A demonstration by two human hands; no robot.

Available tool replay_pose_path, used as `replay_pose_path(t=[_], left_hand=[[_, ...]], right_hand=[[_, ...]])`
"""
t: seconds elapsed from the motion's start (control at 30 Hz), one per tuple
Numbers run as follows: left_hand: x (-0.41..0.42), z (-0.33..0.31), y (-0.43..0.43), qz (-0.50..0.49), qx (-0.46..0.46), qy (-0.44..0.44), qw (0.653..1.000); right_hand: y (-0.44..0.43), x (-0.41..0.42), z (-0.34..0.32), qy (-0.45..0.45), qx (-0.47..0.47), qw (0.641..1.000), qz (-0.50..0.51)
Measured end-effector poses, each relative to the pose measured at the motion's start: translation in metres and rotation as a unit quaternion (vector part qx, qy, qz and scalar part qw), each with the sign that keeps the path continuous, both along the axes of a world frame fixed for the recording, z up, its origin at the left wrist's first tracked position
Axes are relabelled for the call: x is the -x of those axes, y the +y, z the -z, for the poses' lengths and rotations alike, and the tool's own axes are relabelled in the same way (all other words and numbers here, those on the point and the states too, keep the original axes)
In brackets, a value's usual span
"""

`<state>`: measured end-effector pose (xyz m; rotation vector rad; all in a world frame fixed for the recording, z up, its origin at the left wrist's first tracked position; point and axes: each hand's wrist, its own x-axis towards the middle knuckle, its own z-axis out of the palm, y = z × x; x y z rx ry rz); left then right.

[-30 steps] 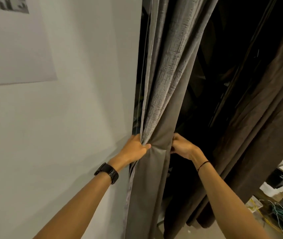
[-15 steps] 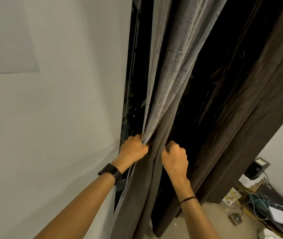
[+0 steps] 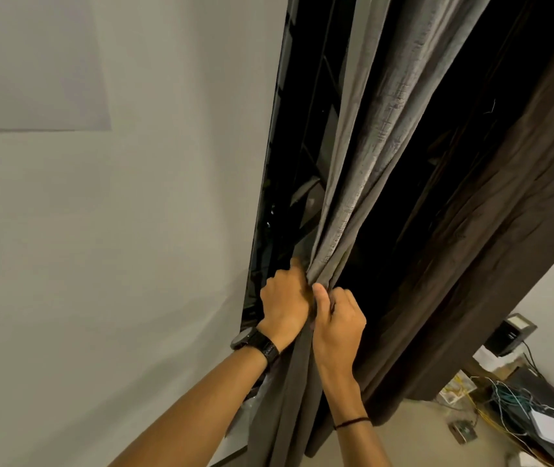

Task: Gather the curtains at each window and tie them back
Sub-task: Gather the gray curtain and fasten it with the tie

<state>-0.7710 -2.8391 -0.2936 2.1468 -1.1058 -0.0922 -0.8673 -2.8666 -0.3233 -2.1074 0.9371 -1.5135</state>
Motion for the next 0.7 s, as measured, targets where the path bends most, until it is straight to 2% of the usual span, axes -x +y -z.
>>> replay_pose_path(t=[0.07,0.13,0.33,0.4,0.47,0.5,0.57,0.63,0.7], left_hand=[[0.004,0.003,0.000,-0.008,0.011,0.024,1.000],[0.003,0.003,0.004,-0.004,0.029,0.085,0.996],[0.007,0.007,0.027,0.081,0.082,0.177,0.977],[0.006,0.008,0.032,0.068,0.071,0.207,0.973],[0.002,0.006,0.035,0.041,0.023,0.235,0.971],[-0.001,0.007,0.035,0.034,0.004,0.274,0.961],[-0.003,0.009,0.037,0.035,-0.004,0.397,0.917],[0.000,0.007,0.038,0.035,0.028,0.532,0.845],[0.007,0.006,0.036,0.006,0.100,0.620,0.778]], right_hand=[[-0.008,-0.001,0.001,-0.011,-0.006,1.000,0.000],[-0.019,-0.001,0.003,-0.016,-0.016,1.000,0.019],[-0.043,-0.009,0.006,0.022,-0.092,0.995,0.037],[-0.044,-0.011,0.007,0.036,-0.114,0.992,0.036],[-0.039,-0.011,0.004,0.042,-0.139,0.989,0.039],[-0.037,-0.011,0.001,0.046,-0.149,0.987,0.040],[-0.033,-0.010,-0.006,0.062,-0.154,0.985,0.041],[-0.031,-0.009,-0.009,0.086,-0.159,0.983,0.039],[-0.031,-0.007,-0.011,0.102,-0.169,0.980,0.036]])
